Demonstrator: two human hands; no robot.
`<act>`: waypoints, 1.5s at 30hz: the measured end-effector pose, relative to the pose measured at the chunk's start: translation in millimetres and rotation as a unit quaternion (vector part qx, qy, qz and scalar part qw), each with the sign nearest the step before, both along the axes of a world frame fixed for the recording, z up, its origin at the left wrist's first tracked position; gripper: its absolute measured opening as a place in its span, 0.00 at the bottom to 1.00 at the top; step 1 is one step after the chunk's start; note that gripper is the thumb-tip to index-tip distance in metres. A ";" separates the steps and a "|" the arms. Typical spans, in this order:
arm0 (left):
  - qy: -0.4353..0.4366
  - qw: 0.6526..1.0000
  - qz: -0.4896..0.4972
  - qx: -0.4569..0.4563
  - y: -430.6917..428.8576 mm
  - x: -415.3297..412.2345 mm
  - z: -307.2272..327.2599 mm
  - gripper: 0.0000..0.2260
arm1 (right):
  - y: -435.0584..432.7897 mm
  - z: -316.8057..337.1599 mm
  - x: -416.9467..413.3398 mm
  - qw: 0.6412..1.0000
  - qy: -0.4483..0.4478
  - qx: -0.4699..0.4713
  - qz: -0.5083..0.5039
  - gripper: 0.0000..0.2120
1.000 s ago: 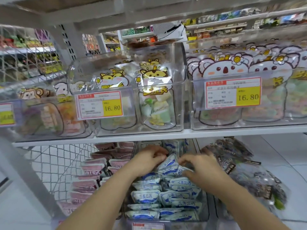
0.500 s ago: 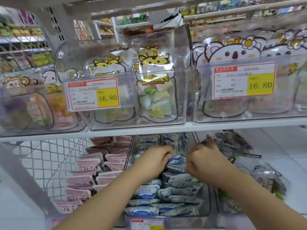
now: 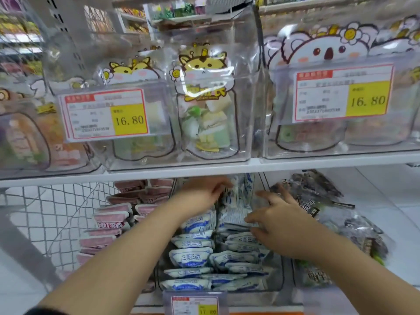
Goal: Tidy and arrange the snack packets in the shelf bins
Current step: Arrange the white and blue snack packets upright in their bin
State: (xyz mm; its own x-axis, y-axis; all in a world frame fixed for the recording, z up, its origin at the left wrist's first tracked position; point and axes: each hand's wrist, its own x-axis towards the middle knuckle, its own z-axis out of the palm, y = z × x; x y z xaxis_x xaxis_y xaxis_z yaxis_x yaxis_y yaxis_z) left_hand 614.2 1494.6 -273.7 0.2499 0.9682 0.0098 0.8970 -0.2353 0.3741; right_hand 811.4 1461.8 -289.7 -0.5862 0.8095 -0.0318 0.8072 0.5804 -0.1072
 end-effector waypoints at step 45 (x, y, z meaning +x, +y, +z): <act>-0.580 0.714 0.374 0.117 -116.2 -75.8 -16.5 0.07 | 89.0 7.3 -93.5 0.986 -0.054 -0.153 -0.046 0.12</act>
State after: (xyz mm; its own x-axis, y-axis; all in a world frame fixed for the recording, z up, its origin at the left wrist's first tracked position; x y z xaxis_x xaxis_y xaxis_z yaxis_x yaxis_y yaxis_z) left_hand 538.4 1378.4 -290.2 -0.6442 0.7644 -0.0267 -0.0773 -0.0304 0.9965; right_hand 717.8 1550.8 -282.4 -0.4900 0.8025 -0.3404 0.8716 0.4574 -0.1763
